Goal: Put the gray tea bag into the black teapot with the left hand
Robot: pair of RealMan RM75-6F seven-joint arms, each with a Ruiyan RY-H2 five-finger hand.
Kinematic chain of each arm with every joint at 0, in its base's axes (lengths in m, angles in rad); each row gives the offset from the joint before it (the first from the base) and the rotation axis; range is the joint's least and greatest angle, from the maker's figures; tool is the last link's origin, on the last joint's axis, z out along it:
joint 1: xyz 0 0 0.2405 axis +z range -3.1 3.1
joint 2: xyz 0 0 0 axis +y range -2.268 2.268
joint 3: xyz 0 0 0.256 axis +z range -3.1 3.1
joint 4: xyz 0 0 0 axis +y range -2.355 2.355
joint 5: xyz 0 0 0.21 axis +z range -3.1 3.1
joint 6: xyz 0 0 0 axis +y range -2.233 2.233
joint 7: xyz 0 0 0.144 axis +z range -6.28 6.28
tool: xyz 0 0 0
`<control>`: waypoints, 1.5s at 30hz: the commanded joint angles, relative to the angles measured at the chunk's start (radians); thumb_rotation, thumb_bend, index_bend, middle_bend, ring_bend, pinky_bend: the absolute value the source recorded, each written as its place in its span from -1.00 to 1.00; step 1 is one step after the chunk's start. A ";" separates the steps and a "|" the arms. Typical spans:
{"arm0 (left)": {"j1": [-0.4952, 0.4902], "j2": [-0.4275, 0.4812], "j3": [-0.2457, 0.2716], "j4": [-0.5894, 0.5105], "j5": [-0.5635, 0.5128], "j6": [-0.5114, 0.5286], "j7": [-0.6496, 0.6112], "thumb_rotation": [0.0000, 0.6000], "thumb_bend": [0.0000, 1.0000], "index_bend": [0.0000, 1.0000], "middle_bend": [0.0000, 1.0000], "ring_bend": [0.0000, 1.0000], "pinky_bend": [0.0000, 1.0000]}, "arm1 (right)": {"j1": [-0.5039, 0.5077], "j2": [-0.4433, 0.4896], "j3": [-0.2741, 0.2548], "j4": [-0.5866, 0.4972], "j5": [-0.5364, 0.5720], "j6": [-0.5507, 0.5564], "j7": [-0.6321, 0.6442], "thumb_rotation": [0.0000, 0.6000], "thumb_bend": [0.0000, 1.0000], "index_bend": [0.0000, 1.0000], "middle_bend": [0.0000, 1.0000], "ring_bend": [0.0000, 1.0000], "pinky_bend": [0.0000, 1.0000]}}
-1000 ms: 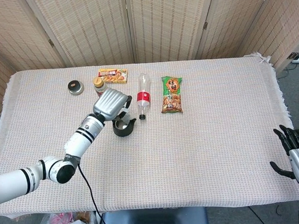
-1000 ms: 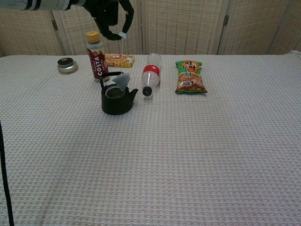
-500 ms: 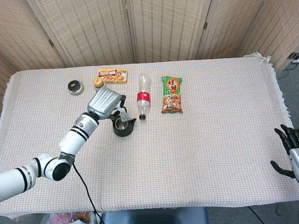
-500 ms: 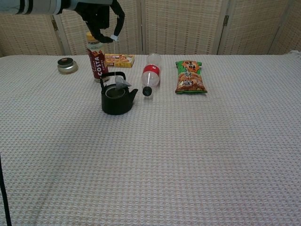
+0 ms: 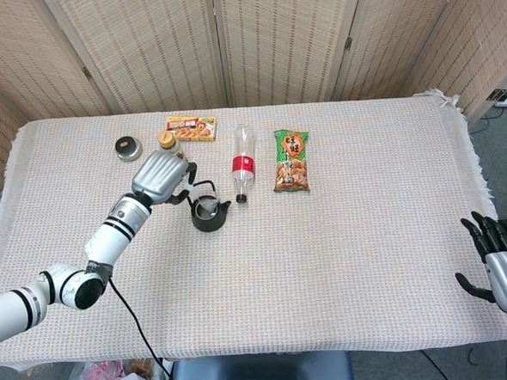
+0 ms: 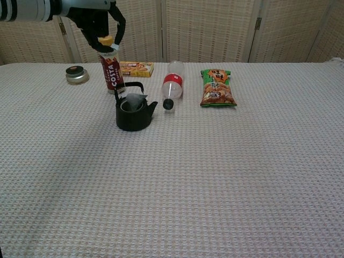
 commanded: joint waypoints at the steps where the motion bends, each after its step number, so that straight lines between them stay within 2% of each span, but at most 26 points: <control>1: 0.015 -0.010 0.005 0.025 0.025 -0.008 -0.030 1.00 -0.21 0.09 1.00 1.00 1.00 | 0.000 -0.002 -0.003 -0.002 -0.004 -0.001 -0.004 1.00 -0.63 -1.00 -1.00 -1.00 -1.00; 12: 0.075 0.012 0.018 0.020 0.097 0.004 -0.109 1.00 -0.21 0.09 1.00 1.00 1.00 | 0.005 -0.005 -0.001 -0.006 0.004 -0.012 -0.017 1.00 -0.63 -1.00 -1.00 -1.00 -1.00; 17: 0.140 0.036 0.048 -0.047 0.147 0.054 -0.137 1.00 -0.21 0.09 1.00 1.00 1.00 | 0.000 -0.004 -0.007 -0.008 -0.011 -0.001 -0.013 1.00 -0.63 -1.00 -1.00 -1.00 -1.00; 26: 0.262 0.022 0.103 -0.137 0.285 0.174 -0.219 1.00 -0.21 0.08 1.00 1.00 1.00 | -0.019 -0.006 -0.020 -0.013 -0.054 0.048 -0.015 1.00 -0.63 -1.00 -1.00 -1.00 -1.00; 28: 0.288 0.010 0.123 -0.148 0.320 0.195 -0.231 1.00 -0.21 0.00 1.00 1.00 1.00 | -0.024 -0.006 -0.022 -0.013 -0.063 0.059 -0.012 1.00 -0.63 -1.00 -1.00 -1.00 -1.00; 31: 0.323 -0.003 0.151 -0.170 0.353 0.218 -0.239 1.00 -0.25 -0.26 1.00 1.00 1.00 | -0.031 -0.004 -0.026 -0.011 -0.075 0.075 -0.004 1.00 -0.62 -1.00 -1.00 -1.00 -1.00; 36: 0.363 0.018 0.200 -0.236 0.356 0.209 -0.197 1.00 -0.51 -0.64 1.00 0.91 1.00 | -0.042 0.002 -0.029 -0.005 -0.089 0.097 0.018 1.00 -0.62 -1.00 -1.00 -1.00 -1.00; 38: 0.371 0.042 0.209 -0.280 0.345 0.201 -0.175 1.00 -0.55 -0.72 1.00 0.86 1.00 | -0.045 0.005 -0.032 -0.001 -0.096 0.102 0.029 1.00 -0.62 -1.00 -1.00 -1.00 -1.00; 41: 0.374 0.083 0.195 -0.340 0.350 0.210 -0.168 1.00 -0.56 -0.79 1.00 0.85 1.00 | -0.048 0.010 -0.037 0.003 -0.109 0.109 0.043 1.00 -0.62 -1.00 -1.00 -1.00 -1.00; 43: 0.372 0.101 0.170 -0.367 0.359 0.223 -0.186 1.00 -0.47 -0.84 1.00 0.92 1.00 | -0.050 0.012 -0.040 0.005 -0.119 0.115 0.052 1.00 -0.62 -1.00 -1.00 -1.00 -1.00; 44: 0.369 0.106 0.156 -0.375 0.360 0.219 -0.213 1.00 -0.20 -0.88 1.00 0.97 1.00 | -0.051 0.013 -0.041 0.007 -0.123 0.117 0.056 1.00 -0.62 -1.00 -1.00 -1.00 -1.00; 45: 0.363 0.113 0.144 -0.381 0.354 0.204 -0.250 1.00 0.17 -0.92 1.00 0.99 1.00 | -0.051 0.014 -0.042 0.008 -0.126 0.119 0.060 1.00 -0.62 -1.00 -1.00 -1.00 -1.00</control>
